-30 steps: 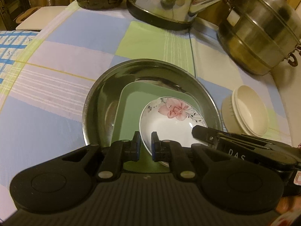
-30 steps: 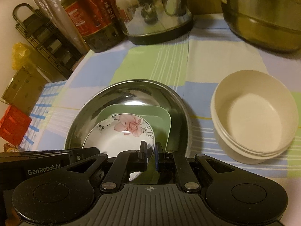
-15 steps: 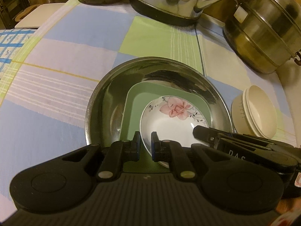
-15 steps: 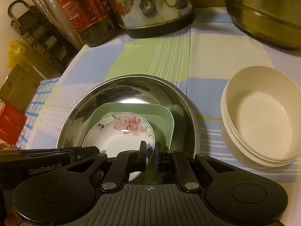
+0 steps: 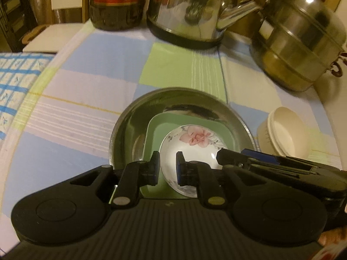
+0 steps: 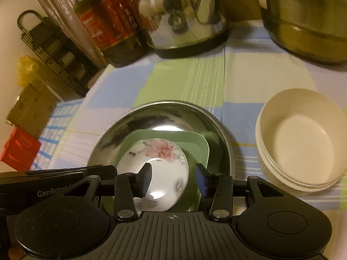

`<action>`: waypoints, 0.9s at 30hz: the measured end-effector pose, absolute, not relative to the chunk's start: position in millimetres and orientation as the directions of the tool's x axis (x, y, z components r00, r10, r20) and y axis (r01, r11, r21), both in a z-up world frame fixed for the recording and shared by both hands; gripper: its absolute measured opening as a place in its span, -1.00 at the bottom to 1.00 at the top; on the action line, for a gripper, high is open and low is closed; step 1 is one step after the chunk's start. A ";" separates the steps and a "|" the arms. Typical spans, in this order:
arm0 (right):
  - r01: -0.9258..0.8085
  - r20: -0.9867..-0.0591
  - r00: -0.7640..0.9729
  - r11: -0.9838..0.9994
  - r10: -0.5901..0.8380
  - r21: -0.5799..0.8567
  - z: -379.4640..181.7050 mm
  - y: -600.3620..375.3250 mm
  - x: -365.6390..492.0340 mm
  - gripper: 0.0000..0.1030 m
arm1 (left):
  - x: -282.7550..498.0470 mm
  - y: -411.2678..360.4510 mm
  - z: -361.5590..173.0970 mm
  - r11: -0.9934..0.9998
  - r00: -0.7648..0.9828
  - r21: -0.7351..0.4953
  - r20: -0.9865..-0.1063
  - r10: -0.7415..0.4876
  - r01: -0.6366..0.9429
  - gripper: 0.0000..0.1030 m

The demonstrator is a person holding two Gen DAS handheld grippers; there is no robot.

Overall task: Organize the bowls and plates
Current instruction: 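Carry the floral saucer onto the green plate and release, then withdraw the open left gripper from the stacked plates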

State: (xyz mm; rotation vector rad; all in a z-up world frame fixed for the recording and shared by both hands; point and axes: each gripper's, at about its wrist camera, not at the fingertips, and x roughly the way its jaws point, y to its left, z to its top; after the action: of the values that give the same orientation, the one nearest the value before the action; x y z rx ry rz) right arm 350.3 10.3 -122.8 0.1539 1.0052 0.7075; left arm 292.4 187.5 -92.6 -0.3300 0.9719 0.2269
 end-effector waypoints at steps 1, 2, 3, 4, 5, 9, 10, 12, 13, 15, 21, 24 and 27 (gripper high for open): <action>-0.472 -0.708 0.339 0.763 0.620 0.442 -119.1 6.0 348.0 -0.09 | 289.0 185.2 -88.1 0.929 0.556 -0.170 -0.830 0.045 -0.329 -0.76; -0.472 -0.698 0.342 0.757 0.630 0.452 -115.1 1.2 345.8 -0.05 | 284.0 182.3 -82.4 0.931 0.567 -0.167 -0.822 0.050 -0.324 -0.76; -0.470 -0.689 0.347 0.754 0.636 0.459 -111.0 -4.7 342.9 -0.02 | 280.5 179.3 -78.4 0.932 0.574 -0.164 -0.817 0.055 -0.323 -0.75; -0.467 -0.684 0.352 0.754 0.638 0.463 -107.4 -8.8 340.7 0.04 | 276.4 176.4 -73.4 0.932 0.581 -0.164 -0.812 0.058 -0.323 -0.75; -0.463 -0.680 0.358 0.754 0.640 0.466 -103.2 -13.1 338.9 0.10 | 271.4 173.0 -68.6 0.932 0.588 -0.168 -0.807 0.057 -0.321 -0.75; -0.454 -0.661 0.385 0.756 0.644 0.472 -87.0 -37.5 325.2 0.19 | 252.9 153.6 -52.0 0.937 0.607 -0.172 -0.793 0.051 -0.304 -0.75; -0.451 -0.659 0.394 0.759 0.641 0.469 -82.3 -45.3 320.1 0.23 | 247.0 146.5 -47.3 0.940 0.614 -0.171 -0.788 0.050 -0.296 -0.75; -0.446 -0.657 0.411 0.768 0.632 0.460 -74.1 -59.5 311.2 0.29 | 237.2 132.6 -39.9 0.945 0.624 -0.170 -0.780 0.044 -0.280 -0.75; -0.444 -0.656 0.419 0.772 0.628 0.456 -71.1 -66.1 307.3 0.32 | 233.3 126.5 -36.9 0.947 0.628 -0.172 -0.777 0.039 -0.271 -0.75; -0.436 -0.653 0.435 0.779 0.620 0.450 -63.6 -82.6 297.8 0.34 | 223.2 110.8 -30.5 0.950 0.635 -0.180 -0.772 0.023 -0.254 -0.75; -0.416 -0.653 0.468 0.800 0.596 0.432 -44.9 -133.8 267.9 0.37 | 192.1 68.0 -17.7 0.958 0.645 -0.200 -0.764 -0.023 -0.203 -0.74; -0.412 -0.657 0.474 0.808 0.586 0.422 -39.0 -157.1 253.7 0.39 | 177.4 47.8 -15.1 0.960 0.642 -0.208 -0.765 -0.040 -0.189 -0.74; -0.409 -0.666 0.478 0.816 0.573 0.408 -35.3 -176.6 239.4 0.41 | 164.2 30.0 -15.3 0.960 0.637 -0.213 -0.769 -0.050 -0.182 -0.74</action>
State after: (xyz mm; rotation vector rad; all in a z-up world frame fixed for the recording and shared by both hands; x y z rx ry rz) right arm 239.4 -176.6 -35.3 0.2039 0.8888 0.6043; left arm 164.2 30.0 -15.3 -0.2835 0.8796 0.0768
